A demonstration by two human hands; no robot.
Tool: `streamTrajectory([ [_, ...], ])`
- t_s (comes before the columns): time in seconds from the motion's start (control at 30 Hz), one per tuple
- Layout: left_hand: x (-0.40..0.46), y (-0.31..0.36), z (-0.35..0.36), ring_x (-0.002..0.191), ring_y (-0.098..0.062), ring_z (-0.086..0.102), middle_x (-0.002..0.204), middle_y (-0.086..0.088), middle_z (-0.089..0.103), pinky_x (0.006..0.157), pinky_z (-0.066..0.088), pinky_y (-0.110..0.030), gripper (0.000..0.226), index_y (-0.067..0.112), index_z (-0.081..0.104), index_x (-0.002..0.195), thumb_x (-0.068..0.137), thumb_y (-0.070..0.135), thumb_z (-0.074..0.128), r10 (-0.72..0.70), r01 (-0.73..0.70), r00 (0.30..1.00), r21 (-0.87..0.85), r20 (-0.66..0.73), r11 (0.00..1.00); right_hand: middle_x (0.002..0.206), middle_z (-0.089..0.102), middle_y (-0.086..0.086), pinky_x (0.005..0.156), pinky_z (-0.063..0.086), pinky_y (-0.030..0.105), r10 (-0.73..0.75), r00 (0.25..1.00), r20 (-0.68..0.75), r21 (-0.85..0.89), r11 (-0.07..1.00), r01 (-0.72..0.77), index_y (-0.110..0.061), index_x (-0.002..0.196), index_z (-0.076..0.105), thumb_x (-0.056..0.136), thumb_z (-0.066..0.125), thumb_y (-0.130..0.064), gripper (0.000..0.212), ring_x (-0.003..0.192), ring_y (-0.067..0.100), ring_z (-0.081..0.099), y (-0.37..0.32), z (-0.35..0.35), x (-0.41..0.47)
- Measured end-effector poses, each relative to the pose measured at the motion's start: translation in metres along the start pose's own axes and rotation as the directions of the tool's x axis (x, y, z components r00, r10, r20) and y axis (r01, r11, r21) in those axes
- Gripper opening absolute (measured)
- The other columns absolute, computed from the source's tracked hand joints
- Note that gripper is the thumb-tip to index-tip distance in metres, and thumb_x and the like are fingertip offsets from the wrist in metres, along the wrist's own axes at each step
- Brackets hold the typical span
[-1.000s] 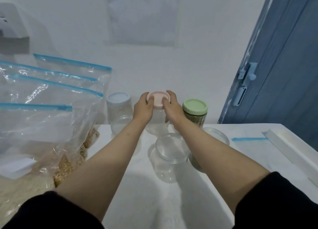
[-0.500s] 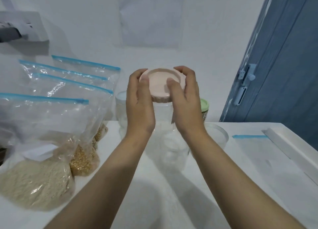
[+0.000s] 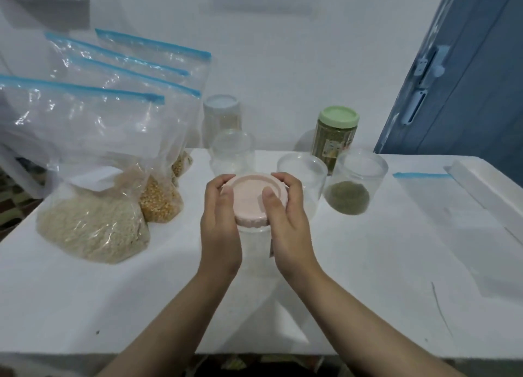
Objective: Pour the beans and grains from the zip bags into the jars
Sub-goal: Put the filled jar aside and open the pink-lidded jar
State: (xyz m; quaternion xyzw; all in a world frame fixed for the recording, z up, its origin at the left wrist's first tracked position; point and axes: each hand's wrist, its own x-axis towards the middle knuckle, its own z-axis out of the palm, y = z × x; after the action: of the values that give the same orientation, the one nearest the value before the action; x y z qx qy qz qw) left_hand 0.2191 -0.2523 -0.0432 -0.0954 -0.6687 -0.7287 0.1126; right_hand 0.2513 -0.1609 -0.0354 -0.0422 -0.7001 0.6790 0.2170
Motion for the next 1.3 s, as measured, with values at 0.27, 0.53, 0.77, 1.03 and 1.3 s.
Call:
streamTrajectory([
  [0.27, -0.001, -0.016, 0.0, 0.1, -0.007, 0.063, 0.106, 0.015, 0.066, 0.086, 0.051, -0.031, 0.034, 0.033, 0.057, 0.113, 0.099, 0.046, 0.028, -0.026, 0.025, 1.0, -0.049, -0.008, 0.998, 0.112, 0.063, -0.014, 0.089, 0.052, 0.025, 0.021, 0.999, -0.025, 0.064, 0.998, -0.02, -0.032, 0.119, 0.053, 0.085, 0.057, -0.043, 0.036, 0.107, 0.006, 0.061, 0.008, 0.0, -0.005],
  [0.53, 0.008, -0.024, 0.001, 0.109, -0.016, 0.062, 0.113, 0.013, 0.065, 0.094, 0.051, -0.037, 0.069, 0.033, 0.056, 0.119, 0.08, 0.086, 0.037, 0.052, -0.041, 0.995, -0.131, 0.08, 0.991, 0.126, 0.062, -0.01, 0.091, 0.046, 0.011, 0.088, 0.996, 0.028, 0.057, 0.994, -0.089, -0.034, 0.121, 0.066, 0.093, 0.047, -0.034, 0.033, 0.112, -0.006, 0.057, 0.008, -0.012, 0.01],
  [0.77, 0.011, -0.024, 0.003, 0.111, -0.014, 0.062, 0.117, 0.014, 0.064, 0.092, 0.051, -0.031, 0.08, 0.029, 0.052, 0.125, 0.076, 0.09, 0.036, 0.091, -0.078, 0.989, -0.114, 0.115, 0.99, 0.108, 0.059, -0.018, 0.088, 0.051, 0.019, -0.035, 0.998, 0.055, -0.045, 0.998, 0.038, -0.049, 0.134, 0.029, 0.073, 0.048, -0.087, 0.075, 0.104, -0.001, 0.061, 0.02, -0.022, -0.001],
  [1.03, 0.01, -0.026, 0.004, 0.111, -0.013, 0.063, 0.118, 0.017, 0.065, 0.094, 0.052, -0.033, 0.085, 0.032, 0.049, 0.131, 0.072, 0.093, 0.036, 0.086, -0.067, 0.982, -0.113, 0.169, 0.991, 0.119, 0.059, -0.01, 0.096, 0.047, 0.02, -0.02, 0.996, 0.092, -0.051, 0.998, 0.025, -0.053, 0.138, 0.03, 0.077, 0.044, -0.087, 0.071, 0.117, 0.004, 0.058, 0.02, -0.028, -0.002],
  [1.3, 0.018, -0.024, -0.008, 0.12, -0.01, 0.057, 0.125, 0.023, 0.058, 0.095, 0.048, -0.023, 0.1, 0.03, 0.037, 0.137, 0.06, 0.092, 0.054, 0.063, -0.038, 0.913, -0.071, 0.402, 0.997, 0.14, 0.05, -0.021, 0.105, 0.044, 0.021, -0.002, 0.981, 0.193, -0.108, 0.994, 0.023, -0.036, 0.146, 0.04, 0.073, 0.046, -0.089, 0.09, 0.132, -0.002, 0.046, 0.02, -0.044, 0.011],
])
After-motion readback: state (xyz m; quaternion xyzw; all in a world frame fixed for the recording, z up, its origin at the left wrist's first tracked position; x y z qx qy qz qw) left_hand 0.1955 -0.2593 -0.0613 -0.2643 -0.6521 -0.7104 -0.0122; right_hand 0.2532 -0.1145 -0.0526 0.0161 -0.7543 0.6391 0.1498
